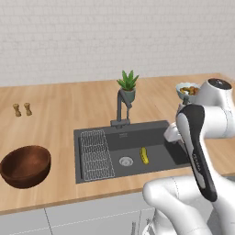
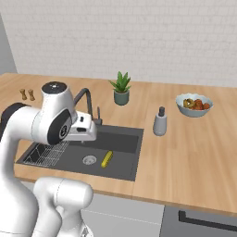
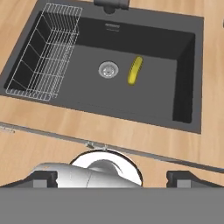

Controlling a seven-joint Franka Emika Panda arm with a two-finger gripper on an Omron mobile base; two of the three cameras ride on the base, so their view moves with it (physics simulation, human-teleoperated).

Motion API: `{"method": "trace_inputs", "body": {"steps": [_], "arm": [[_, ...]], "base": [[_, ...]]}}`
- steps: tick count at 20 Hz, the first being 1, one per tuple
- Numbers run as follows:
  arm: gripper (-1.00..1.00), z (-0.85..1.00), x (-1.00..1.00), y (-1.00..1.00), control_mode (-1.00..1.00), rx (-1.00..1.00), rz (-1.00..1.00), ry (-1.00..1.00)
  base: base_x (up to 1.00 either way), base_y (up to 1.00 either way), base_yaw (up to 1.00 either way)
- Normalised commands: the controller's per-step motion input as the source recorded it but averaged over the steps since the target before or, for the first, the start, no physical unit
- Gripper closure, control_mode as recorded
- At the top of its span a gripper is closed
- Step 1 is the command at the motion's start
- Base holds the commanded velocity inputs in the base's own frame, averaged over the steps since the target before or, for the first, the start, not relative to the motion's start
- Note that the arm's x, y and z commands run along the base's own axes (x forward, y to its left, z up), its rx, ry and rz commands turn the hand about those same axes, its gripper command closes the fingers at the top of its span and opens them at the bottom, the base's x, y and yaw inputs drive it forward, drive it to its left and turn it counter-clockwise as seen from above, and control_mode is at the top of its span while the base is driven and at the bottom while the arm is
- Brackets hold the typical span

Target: Pick the cucumber from the sink and place it in the bowl. Then pick the bowl and place it in the microwave. Then close the microwave door and press the start button.

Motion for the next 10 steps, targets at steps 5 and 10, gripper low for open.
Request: {"method": "trace_inputs", "body": {"steps": [5, 10], "arm": [[-1.0, -0.5, 0.45, -0.05, -1.0, -0.02, 0.0, 0.03], [-1.0, -0.49, 0.4, -0.21, -1.0, 0.0, 0.0, 0.04]], "base": [[0.0, 0.0, 0.0], [0.0, 0.0, 0.0]]}}
